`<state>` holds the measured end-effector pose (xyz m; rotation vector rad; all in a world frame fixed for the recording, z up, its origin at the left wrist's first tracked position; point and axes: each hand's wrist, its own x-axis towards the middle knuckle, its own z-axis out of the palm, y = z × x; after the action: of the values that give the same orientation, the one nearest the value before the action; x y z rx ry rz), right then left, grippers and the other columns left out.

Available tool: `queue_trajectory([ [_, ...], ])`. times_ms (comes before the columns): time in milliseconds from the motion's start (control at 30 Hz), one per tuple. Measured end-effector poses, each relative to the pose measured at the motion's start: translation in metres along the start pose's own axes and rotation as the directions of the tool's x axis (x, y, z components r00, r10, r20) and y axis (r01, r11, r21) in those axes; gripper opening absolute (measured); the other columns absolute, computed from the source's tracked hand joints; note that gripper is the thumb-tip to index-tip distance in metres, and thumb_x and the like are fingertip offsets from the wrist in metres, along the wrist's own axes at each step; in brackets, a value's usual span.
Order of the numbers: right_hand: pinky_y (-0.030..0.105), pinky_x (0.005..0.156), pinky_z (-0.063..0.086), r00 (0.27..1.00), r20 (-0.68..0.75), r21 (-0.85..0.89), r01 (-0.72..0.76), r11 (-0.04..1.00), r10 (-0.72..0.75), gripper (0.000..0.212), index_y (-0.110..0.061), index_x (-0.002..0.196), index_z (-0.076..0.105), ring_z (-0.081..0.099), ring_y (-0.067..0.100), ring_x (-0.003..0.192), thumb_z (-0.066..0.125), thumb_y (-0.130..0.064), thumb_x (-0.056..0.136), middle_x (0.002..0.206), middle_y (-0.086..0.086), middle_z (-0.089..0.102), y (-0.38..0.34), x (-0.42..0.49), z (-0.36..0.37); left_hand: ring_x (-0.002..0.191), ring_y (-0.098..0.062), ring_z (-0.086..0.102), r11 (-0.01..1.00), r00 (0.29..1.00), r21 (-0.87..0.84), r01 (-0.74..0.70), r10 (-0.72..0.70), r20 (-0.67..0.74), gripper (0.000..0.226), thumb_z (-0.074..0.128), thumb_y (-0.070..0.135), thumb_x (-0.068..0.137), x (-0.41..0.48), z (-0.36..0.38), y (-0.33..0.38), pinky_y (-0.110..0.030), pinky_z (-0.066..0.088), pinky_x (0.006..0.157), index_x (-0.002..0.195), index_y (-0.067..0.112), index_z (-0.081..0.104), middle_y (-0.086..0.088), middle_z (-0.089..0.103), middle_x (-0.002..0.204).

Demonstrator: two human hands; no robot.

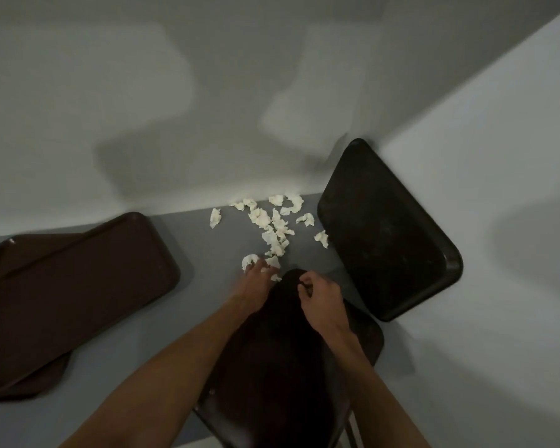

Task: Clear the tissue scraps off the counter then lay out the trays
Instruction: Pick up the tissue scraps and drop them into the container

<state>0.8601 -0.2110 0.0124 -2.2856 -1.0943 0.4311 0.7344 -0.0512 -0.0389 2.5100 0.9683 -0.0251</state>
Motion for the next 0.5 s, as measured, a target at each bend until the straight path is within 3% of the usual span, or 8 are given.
queue_trajectory([
  [233, 0.034, 0.088, 0.060, 1.000, -0.012, -0.032, 0.019, 0.999, -0.019, 0.009, -0.025, 0.109, 0.068, 0.067, 0.008, 0.094, 0.066, -0.025, 0.100, 0.104, -0.007, 0.072, 0.004, 0.016, 0.006, 0.134, -0.035, 0.044, 0.997, 0.997, -0.027, -0.070, 0.071, 0.032, 0.036, 0.061, 0.023, 0.100, -0.003, -0.003, -0.010, -0.044, 0.042, 0.111, 0.136, 0.019, 0.063, -0.014, 0.049, 0.142],
  [400, 0.035, 0.089, 0.060, 0.996, 0.087, -0.065, 0.038, 0.997, -0.033, 0.006, -0.021, 0.105, 0.067, 0.068, 0.012, 0.096, 0.064, -0.024, 0.101, 0.104, -0.003, 0.072, -0.011, 0.026, 0.019, 0.113, -0.036, 0.062, 0.995, 1.000, -0.094, -0.017, 0.017, -0.006, 0.027, 0.063, 0.020, 0.098, -0.011, -0.006, -0.026, -0.041, 0.052, 0.091, 0.123, 0.010, 0.065, -0.015, 0.061, 0.125],
  [500, 0.026, 0.084, 0.056, 0.991, 0.118, -0.081, 0.079, 0.994, -0.069, 0.006, -0.023, 0.106, 0.064, 0.069, 0.015, 0.098, 0.064, -0.020, 0.101, 0.106, 0.000, 0.071, -0.023, 0.035, 0.032, 0.090, -0.036, 0.066, 0.977, 0.991, -0.204, 0.056, -0.080, -0.109, 0.020, 0.065, 0.012, 0.094, -0.023, -0.015, -0.035, -0.035, 0.046, 0.071, 0.112, 0.004, 0.061, -0.016, 0.067, 0.103],
])
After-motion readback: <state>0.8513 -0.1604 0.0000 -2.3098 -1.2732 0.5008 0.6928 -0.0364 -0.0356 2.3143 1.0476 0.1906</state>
